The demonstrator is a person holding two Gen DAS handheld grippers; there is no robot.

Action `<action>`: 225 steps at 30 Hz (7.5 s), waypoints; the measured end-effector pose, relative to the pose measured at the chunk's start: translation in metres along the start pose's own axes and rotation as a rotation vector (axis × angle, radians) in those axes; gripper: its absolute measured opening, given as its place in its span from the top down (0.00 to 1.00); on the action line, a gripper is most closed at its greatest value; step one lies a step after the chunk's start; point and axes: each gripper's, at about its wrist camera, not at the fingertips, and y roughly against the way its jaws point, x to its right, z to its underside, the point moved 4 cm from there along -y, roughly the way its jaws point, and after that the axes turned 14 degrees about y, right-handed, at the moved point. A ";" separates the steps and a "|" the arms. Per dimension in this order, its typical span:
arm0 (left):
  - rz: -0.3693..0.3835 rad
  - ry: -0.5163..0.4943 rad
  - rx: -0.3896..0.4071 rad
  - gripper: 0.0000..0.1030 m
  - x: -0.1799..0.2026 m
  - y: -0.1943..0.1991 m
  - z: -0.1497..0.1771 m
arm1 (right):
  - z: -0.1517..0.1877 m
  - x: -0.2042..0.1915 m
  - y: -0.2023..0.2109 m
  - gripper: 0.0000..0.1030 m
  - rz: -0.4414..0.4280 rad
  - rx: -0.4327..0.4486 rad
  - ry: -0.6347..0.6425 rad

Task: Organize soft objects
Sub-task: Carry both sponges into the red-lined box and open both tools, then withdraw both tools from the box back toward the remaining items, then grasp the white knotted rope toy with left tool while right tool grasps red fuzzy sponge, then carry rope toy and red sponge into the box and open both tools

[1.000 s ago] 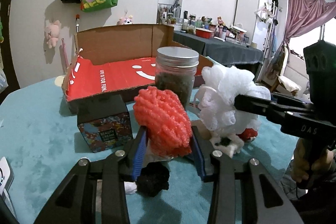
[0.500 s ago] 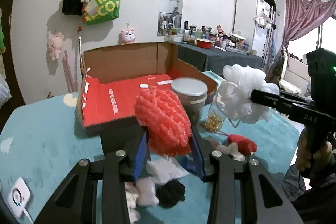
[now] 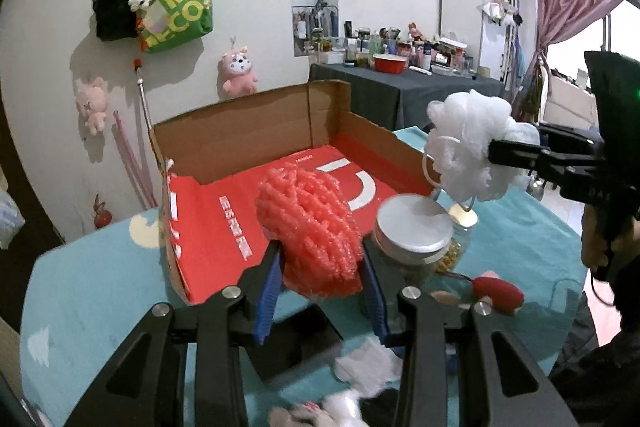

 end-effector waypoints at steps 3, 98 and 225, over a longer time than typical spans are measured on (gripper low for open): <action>-0.004 -0.024 -0.015 0.61 -0.003 -0.008 -0.017 | -0.012 0.006 -0.013 0.65 -0.003 -0.018 0.031; -0.050 0.134 0.204 0.00 0.004 0.048 -0.091 | -0.108 0.048 -0.042 0.10 0.099 -0.111 -0.061; 0.176 0.341 -0.041 0.83 -0.012 0.019 0.109 | 0.125 -0.037 -0.014 0.62 -0.192 -0.116 -0.359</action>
